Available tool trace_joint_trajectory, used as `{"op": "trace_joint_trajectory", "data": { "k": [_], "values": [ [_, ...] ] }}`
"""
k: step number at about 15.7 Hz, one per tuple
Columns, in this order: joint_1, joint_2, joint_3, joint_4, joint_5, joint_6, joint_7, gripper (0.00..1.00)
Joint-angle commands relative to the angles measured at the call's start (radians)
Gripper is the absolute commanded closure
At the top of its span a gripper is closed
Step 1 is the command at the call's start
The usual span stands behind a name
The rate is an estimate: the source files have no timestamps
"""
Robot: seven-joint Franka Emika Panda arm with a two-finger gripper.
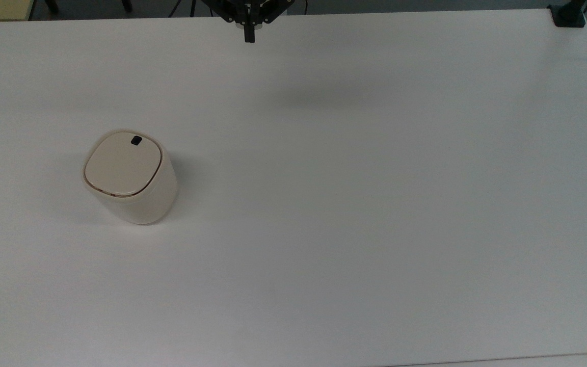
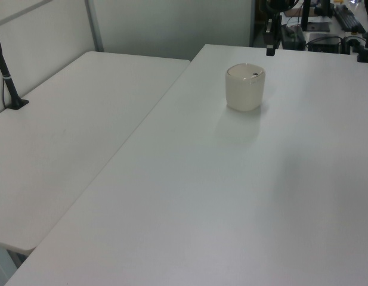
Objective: Open the trash bin
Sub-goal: 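Move the gripper down toward the cream trash bin's lid button, then press down on the lid button with the gripper tips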
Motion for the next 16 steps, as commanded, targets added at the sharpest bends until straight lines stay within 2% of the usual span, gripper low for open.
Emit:
{"op": "trace_joint_trajectory", "data": {
  "k": [1, 7, 10, 16],
  "values": [
    [-0.032, 0.007, -0.006, -0.017, 0.01, 0.013, 0.014, 1.0],
    [-0.159, 0.088, -0.006, -0.017, 0.011, 0.189, 0.178, 1.0],
    [-0.246, 0.14, -0.006, -0.017, 0.008, 0.249, 0.195, 1.0],
    [-0.294, 0.211, -0.009, -0.017, -0.009, 0.335, 0.193, 1.0]
  ]
}}
